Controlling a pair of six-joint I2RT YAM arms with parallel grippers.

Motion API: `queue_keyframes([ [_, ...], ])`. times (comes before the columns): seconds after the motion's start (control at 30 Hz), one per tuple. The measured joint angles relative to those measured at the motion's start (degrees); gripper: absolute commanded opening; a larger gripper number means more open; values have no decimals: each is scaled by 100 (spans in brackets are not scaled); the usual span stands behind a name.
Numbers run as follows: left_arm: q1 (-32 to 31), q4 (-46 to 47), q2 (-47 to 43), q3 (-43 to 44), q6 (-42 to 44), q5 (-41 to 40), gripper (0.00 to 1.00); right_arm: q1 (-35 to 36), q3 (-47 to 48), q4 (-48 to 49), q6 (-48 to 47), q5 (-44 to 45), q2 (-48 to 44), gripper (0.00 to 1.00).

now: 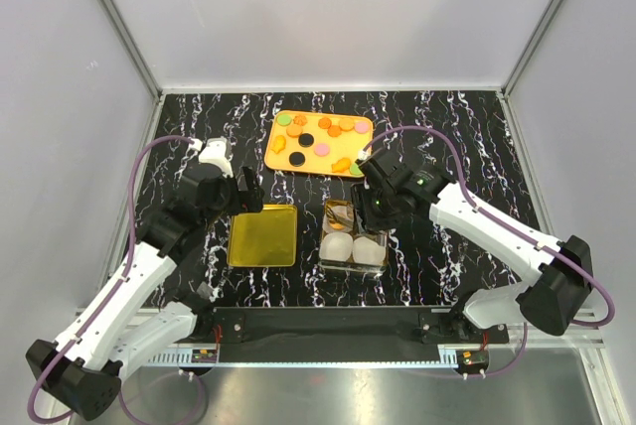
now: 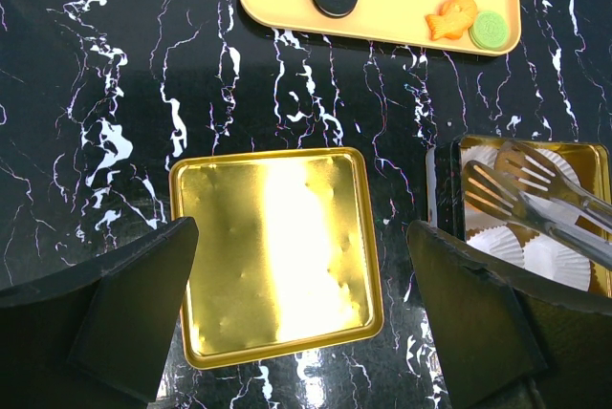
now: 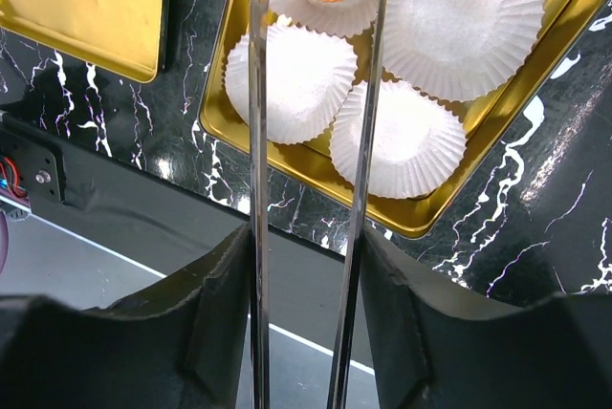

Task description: Pack the cookies

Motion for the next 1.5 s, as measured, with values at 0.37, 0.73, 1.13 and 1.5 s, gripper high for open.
queue_keyframes([
  [0.37,0,0,22,0,0,0,99,15,4,-48,-26,4,-28,50],
  [0.73,0,0,22,0,0,0,99,20,848,-828,-245,90,-343,49],
  [1.13,0,0,24,0,0,0,99,-935,2579,-811,-1032,98,1252,50],
  [1.5,0,-2,22,0,0,-4,99,-1456,4966,-603,-1325,168,3904,50],
])
